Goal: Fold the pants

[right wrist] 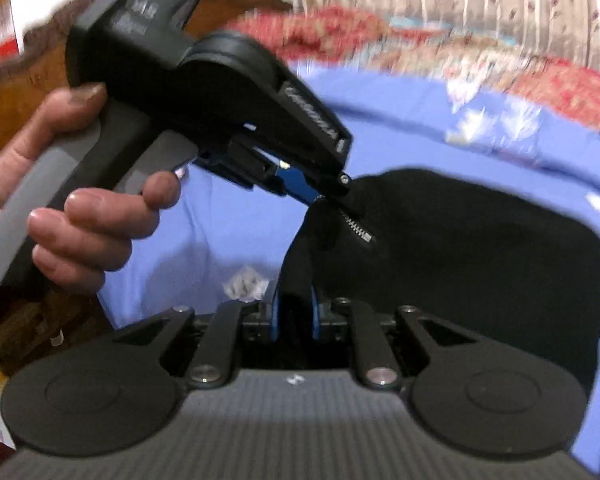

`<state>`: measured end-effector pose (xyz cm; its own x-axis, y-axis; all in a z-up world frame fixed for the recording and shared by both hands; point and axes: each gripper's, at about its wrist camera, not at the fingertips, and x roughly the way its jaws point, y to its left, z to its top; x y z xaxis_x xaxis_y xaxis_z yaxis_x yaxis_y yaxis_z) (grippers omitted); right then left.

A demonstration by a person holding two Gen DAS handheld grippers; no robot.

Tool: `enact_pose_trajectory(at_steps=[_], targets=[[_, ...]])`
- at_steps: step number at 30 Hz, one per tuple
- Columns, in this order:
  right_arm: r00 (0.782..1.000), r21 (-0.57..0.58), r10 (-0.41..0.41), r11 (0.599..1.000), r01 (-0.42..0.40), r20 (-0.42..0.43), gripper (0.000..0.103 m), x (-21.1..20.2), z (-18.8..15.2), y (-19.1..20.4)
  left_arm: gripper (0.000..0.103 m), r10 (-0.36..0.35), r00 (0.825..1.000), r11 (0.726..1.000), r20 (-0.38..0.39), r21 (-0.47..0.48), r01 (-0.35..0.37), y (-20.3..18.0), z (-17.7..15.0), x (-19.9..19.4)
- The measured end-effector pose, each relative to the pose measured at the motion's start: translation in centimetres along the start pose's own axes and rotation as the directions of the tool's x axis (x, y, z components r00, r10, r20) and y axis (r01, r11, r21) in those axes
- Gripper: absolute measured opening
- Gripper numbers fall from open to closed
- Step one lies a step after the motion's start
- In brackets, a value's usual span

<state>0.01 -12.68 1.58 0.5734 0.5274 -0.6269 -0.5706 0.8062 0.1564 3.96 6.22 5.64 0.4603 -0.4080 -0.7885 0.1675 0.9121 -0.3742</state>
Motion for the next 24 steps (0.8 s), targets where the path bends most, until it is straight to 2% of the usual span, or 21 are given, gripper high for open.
enact_pose_trajectory(at_steps=[2, 3, 4, 5, 6, 9, 12, 15, 18, 20, 24], targets=[[0.998, 0.032, 0.033, 0.999, -0.032, -0.051, 0.025, 0.7, -0.6, -0.6, 0.035, 0.066, 0.997, 0.998, -0.048, -0.003, -0.067, 0.6, -0.7, 2.3], [0.997, 0.073, 0.066, 0.995, -0.063, -0.041, 0.025, -0.2, -0.9, -0.7, 0.036, 0.07, 0.997, 0.997, -0.044, -0.008, -0.071, 0.8, -1.0, 2.6], [0.995, 0.109, 0.099, 0.989, -0.097, -0.019, 0.03, -1.4, -1.0, -1.0, 0.038, 0.062, 0.998, 0.998, -0.021, -0.012, -0.062, 0.8, -1.2, 2.1], [0.991, 0.143, 0.131, 0.981, -0.133, 0.024, 0.036, -3.2, -0.9, -1.8, 0.044, 0.055, 0.998, 0.998, -0.003, -0.008, -0.055, 0.7, -1.2, 1.4], [0.989, 0.164, 0.127, 0.977, -0.139, 0.08, 0.038, -5.2, -1.0, -2.5, 0.047, 0.056, 0.998, 0.998, 0.007, -0.005, -0.056, 0.5, -1.4, 0.8], [0.983, 0.254, 0.009, 0.965, -0.056, 0.181, 0.04, -10.4, -1.9, -4.5, 0.054, 0.043, 0.998, 0.999, 0.052, 0.012, -0.044, -0.1, -1.9, -1.6], [0.977, 0.391, -0.075, 0.92, -0.01, 0.202, 0.04, -13.5, -4.0, -7.0, 0.057, 0.017, 0.997, 0.997, 0.077, 0.07, -0.022, -1.4, -3.1, -3.4], [0.977, 0.452, -0.114, 0.892, 0.021, 0.179, 0.04, -14.5, -6.0, -7.8, 0.057, 0.023, 0.997, 0.986, 0.078, 0.164, -0.035, -3.3, -4.8, -3.7], [0.986, 0.499, -0.099, 0.866, 0.02, 0.133, 0.039, -13.0, -6.7, -8.6, 0.057, 0.118, 0.992, 0.962, 0.052, 0.243, -0.127, -4.7, -6.3, -2.3], [0.991, 0.499, -0.091, 0.866, 0.03, 0.099, 0.039, -11.5, -6.7, -8.9, 0.059, 0.184, 0.983, 0.948, 0.027, 0.261, -0.185, -4.8, -7.2, -1.0], [0.997, 0.497, -0.083, 0.865, 0.068, 0.008, 0.041, -9.7, -7.2, -8.2, 0.061, 0.209, 0.977, 0.938, 0.048, 0.271, -0.215, -4.5, -9.0, -1.2]])
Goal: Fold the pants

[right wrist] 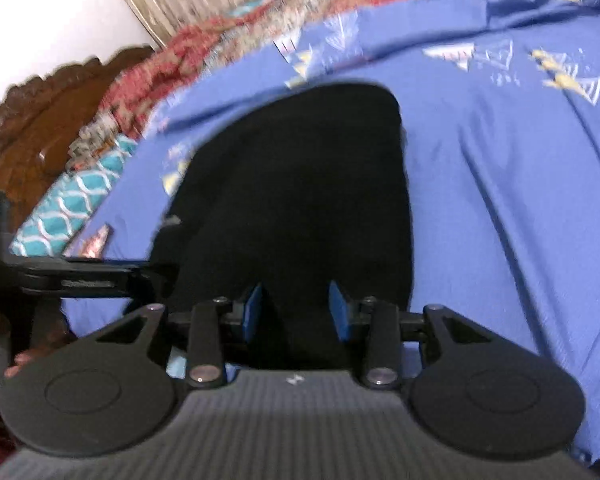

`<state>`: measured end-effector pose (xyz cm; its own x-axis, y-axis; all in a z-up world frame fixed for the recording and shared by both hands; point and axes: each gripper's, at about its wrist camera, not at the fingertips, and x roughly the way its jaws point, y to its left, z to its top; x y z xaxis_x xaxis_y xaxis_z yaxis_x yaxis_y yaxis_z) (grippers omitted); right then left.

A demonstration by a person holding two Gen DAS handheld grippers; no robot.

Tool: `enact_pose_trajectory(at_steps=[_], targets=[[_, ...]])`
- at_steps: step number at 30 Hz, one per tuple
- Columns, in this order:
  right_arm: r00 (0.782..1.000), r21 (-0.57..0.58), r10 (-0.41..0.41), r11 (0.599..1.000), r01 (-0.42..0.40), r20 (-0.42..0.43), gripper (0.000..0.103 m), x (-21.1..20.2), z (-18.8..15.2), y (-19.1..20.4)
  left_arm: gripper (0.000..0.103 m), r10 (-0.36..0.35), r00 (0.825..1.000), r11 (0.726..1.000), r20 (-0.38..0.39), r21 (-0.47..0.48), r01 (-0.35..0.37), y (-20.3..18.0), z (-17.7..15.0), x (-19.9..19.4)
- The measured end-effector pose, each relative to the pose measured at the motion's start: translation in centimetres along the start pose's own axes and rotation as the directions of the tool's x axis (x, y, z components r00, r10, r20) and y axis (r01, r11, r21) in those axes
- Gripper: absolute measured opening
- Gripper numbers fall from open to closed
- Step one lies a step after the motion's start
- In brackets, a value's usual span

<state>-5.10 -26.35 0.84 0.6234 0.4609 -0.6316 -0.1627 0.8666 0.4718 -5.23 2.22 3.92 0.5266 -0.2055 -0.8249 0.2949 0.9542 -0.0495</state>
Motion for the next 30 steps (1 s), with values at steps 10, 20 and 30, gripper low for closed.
enact_pose_trajectory(at_steps=[10, 20, 30], targets=[[0.997, 0.036, 0.069, 0.997, -0.071, 0.033, 0.055, -2.1, 0.0, -1.5, 0.088, -0.023, 0.998, 1.0, 0.061, 0.014, 0.022, 1.6, -0.5, -3.1], [0.992, 0.208, 0.077, 0.973, -0.097, 0.102, 0.086, -1.1, 2.3, -5.8, 0.103, -0.314, 0.948, 0.912, -0.051, -0.295, 0.286, 5.7, 2.4, 2.3], [0.948, 0.294, 0.316, 0.904, -0.309, 0.025, 0.045, 4.4, 5.9, -3.5, 0.056, -0.411, 0.912, 0.864, -0.014, -0.325, 0.385, 3.5, 3.9, 4.3]])
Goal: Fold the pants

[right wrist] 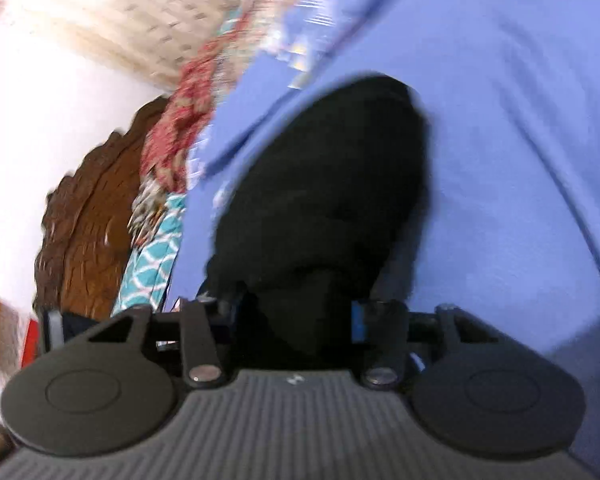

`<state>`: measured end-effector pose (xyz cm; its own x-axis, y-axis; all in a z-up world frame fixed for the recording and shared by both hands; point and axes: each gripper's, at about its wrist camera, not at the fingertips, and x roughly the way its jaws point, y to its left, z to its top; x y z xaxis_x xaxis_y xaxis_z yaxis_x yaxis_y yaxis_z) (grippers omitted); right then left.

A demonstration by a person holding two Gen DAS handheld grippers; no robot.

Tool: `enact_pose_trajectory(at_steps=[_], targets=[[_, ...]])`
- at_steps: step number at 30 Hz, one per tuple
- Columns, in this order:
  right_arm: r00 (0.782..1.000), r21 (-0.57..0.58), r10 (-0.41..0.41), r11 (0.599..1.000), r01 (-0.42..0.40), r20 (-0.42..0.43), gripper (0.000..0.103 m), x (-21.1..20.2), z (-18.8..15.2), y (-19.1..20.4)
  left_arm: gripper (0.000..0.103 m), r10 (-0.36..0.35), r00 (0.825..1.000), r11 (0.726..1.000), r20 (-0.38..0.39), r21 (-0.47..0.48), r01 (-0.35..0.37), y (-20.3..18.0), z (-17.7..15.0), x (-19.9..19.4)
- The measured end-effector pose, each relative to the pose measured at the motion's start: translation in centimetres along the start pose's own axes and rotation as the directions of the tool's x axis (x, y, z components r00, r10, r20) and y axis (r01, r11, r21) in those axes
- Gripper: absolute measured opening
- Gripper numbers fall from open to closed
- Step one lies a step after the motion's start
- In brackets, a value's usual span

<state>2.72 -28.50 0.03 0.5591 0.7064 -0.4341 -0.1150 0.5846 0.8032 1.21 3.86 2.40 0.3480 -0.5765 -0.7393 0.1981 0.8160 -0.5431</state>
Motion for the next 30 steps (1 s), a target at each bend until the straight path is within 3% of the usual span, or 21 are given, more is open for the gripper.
enact_pose_trajectory(at_steps=[2, 5, 10, 13, 15, 17, 18, 19, 21, 22, 23, 26, 27, 30], targets=[[0.999, -0.149, 0.005, 0.989, 0.002, 0.045, 0.037, -0.9, 1.4, 3.1, 0.055, -0.015, 0.998, 0.998, 0.06, 0.054, 0.012, -1.5, 1.8, -1.6], [0.99, -0.251, 0.035, 0.968, 0.0, 0.135, 0.036, -1.4, 4.8, 5.7, 0.055, -0.012, 0.985, 0.988, 0.172, 0.152, -0.014, -4.2, 5.2, -3.1], [0.96, -0.364, 0.042, 0.929, 0.064, 0.276, 0.036, -0.5, 11.8, 7.5, 0.057, 0.053, 0.936, 0.949, 0.349, 0.274, -0.156, -8.4, 11.7, -1.3], [0.943, -0.363, -0.056, 0.914, 0.18, 0.327, 0.037, 1.7, 14.8, 6.0, 0.063, 0.135, 0.922, 0.933, 0.364, 0.267, -0.242, -8.8, 14.8, 3.4], [0.924, -0.286, -0.189, 0.913, 0.29, 0.333, 0.041, 4.2, 16.0, 3.8, 0.063, 0.264, 0.906, 0.906, 0.332, 0.236, -0.351, -7.8, 16.2, 7.6], [0.886, -0.215, -0.356, 0.879, 0.426, 0.298, 0.041, 6.8, 16.0, 1.6, 0.061, 0.399, 0.875, 0.865, 0.274, 0.205, -0.458, -6.6, 16.4, 11.2], [0.86, -0.193, -0.435, 0.85, 0.489, 0.266, 0.042, 7.9, 15.6, 0.6, 0.066, 0.451, 0.86, 0.85, 0.24, 0.178, -0.496, -6.0, 16.2, 12.7], [0.849, -0.185, -0.457, 0.84, 0.51, 0.264, 0.053, 8.4, 15.1, 0.3, 0.07, 0.461, 0.855, 0.853, 0.24, 0.148, -0.501, -5.7, 16.0, 13.1], [0.832, -0.154, -0.468, 0.837, 0.526, 0.297, 0.067, 7.6, 14.1, 0.6, 0.07, 0.473, 0.84, 0.843, 0.266, 0.139, -0.52, -6.3, 15.3, 12.7], [0.835, -0.152, -0.461, 0.841, 0.519, 0.301, 0.075, 7.0, 13.9, 0.9, 0.07, 0.471, 0.839, 0.838, 0.274, 0.16, -0.522, -6.7, 14.9, 12.3], [0.84, -0.16, -0.447, 0.846, 0.509, 0.307, 0.075, 6.2, 13.6, 1.3, 0.072, 0.47, 0.838, 0.831, 0.276, 0.182, -0.526, -7.1, 14.5, 11.9], [0.796, -0.142, -0.48, 0.818, 0.558, 0.368, 0.078, 4.0, 12.4, 2.5, 0.074, 0.477, 0.834, 0.822, 0.277, 0.194, -0.535, -7.9, 13.8, 9.9], [0.792, -0.125, -0.481, 0.821, 0.558, 0.375, 0.078, 3.0, 11.6, 2.8, 0.075, 0.478, 0.832, 0.822, 0.28, 0.191, -0.537, -8.0, 13.3, 9.1], [0.806, -0.077, -0.455, 0.852, 0.517, 0.378, 0.087, 0.2, 8.4, 2.6, 0.079, 0.497, 0.817, 0.807, 0.293, 0.188, -0.559, -8.2, 10.7, 6.7]])
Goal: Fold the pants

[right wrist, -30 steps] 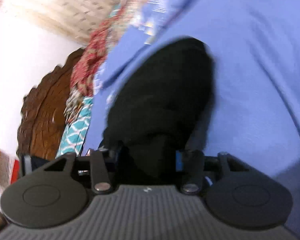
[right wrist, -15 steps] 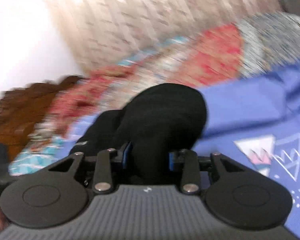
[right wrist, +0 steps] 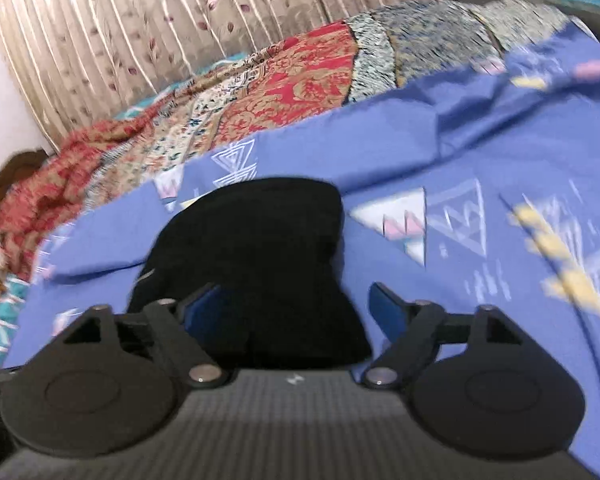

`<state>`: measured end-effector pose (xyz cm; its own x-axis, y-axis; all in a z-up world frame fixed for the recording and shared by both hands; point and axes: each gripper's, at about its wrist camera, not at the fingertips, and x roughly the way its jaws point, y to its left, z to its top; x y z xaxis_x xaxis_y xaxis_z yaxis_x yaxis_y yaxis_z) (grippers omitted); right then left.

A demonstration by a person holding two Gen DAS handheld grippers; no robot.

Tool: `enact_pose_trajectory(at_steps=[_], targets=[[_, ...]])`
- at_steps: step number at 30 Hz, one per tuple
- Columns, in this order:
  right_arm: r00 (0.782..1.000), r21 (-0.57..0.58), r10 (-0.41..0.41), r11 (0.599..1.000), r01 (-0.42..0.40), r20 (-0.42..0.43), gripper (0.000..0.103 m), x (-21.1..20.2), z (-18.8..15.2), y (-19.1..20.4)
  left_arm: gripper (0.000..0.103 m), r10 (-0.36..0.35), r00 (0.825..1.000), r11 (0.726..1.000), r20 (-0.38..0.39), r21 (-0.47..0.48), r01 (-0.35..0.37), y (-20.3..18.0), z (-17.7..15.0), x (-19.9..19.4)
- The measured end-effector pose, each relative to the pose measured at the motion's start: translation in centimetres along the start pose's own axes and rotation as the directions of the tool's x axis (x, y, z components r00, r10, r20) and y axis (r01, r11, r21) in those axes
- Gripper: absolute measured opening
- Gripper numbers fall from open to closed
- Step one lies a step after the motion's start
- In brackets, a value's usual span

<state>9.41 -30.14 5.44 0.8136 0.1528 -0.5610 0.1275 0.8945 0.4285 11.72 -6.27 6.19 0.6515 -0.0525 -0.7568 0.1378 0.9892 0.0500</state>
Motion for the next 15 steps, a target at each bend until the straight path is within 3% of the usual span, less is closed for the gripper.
enact_pose_trajectory(at_steps=[6, 9, 15], targets=[[0.996, 0.039, 0.012, 0.999, -0.008, -0.091, 0.089, -5.3, -6.3, 0.2, 0.083, 0.017, 0.999, 1.0, -0.037, -0.008, -0.017, 0.9, -5.5, -4.8], [0.991, 0.017, -0.03, 0.999, 0.032, -0.13, 0.091, -6.9, -8.0, 0.5, 0.084, 0.031, 0.998, 0.999, -0.055, -0.016, -0.032, 0.8, -7.8, -6.8], [0.98, 0.007, -0.089, 0.996, 0.092, -0.178, 0.096, -10.8, -10.9, -0.2, 0.087, -0.012, 0.997, 0.999, -0.082, -0.05, 0.008, 0.4, -11.7, -9.9]])
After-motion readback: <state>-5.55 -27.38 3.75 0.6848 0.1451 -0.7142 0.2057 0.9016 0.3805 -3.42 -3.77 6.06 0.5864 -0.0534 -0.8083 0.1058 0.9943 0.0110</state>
